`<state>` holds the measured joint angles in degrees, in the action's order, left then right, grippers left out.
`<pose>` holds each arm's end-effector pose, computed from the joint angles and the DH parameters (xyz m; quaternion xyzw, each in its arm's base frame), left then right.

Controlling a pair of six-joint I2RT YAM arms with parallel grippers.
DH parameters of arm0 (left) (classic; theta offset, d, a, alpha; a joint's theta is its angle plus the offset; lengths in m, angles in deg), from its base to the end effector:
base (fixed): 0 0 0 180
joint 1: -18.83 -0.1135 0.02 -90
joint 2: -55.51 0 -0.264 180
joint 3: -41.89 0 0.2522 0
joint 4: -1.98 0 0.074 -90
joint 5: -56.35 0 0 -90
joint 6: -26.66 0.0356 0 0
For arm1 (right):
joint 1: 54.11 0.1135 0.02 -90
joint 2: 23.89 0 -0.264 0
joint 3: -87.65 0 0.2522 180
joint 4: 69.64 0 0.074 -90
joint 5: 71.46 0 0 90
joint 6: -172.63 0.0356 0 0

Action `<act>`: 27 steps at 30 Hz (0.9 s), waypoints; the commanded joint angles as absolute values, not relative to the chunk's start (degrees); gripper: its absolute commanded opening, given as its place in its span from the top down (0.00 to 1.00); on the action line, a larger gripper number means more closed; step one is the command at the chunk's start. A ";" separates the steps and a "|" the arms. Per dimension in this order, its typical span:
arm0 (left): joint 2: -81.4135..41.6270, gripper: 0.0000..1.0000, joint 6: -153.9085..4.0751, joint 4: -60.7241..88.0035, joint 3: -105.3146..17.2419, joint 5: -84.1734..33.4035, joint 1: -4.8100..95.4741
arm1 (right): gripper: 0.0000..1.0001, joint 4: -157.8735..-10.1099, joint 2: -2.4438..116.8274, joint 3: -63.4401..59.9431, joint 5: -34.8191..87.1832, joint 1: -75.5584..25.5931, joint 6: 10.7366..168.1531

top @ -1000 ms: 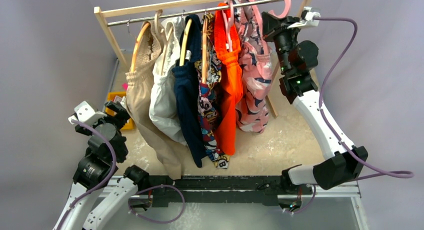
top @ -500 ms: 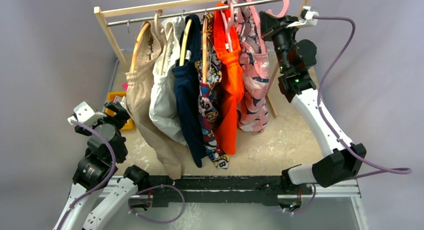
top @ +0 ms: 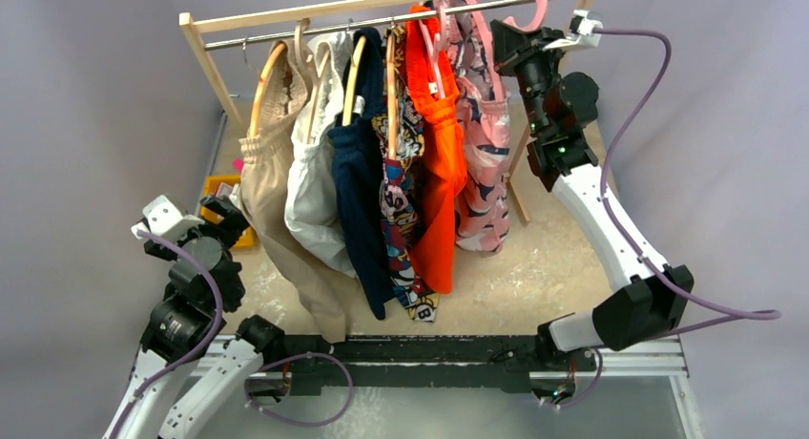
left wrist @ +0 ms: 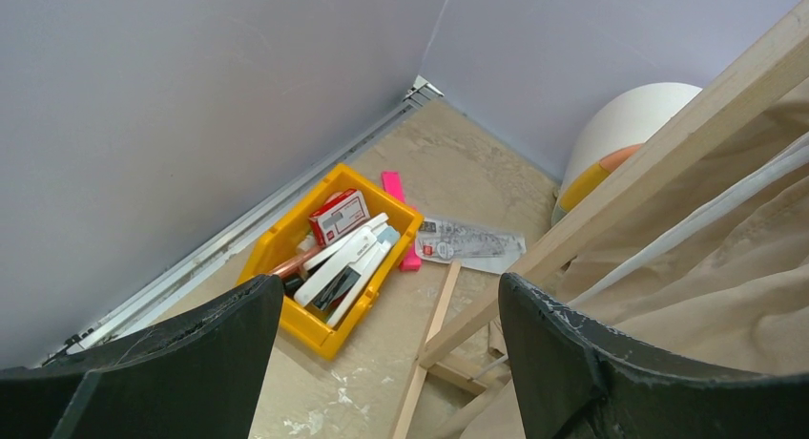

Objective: Place the shorts on the hanger
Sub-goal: Place the hanger on the clothesline.

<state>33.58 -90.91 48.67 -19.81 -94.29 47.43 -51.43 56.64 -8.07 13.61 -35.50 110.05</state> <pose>0.0673 -0.0014 0.3624 -0.3290 0.6491 0.0639 0.6829 0.2960 0.0965 0.5002 0.0741 0.4693 0.3252 0.8176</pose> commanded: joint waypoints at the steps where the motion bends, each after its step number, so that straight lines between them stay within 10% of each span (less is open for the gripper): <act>1: 34.27 0.18 -91.73 47.23 -19.34 -95.58 47.66 | 1.00 -48.19 56.99 -12.91 14.24 -35.74 109.68; 27: 33.79 0.18 -91.50 47.20 -20.38 -94.73 47.66 | 1.00 -76.52 57.67 -26.52 4.67 -35.74 90.63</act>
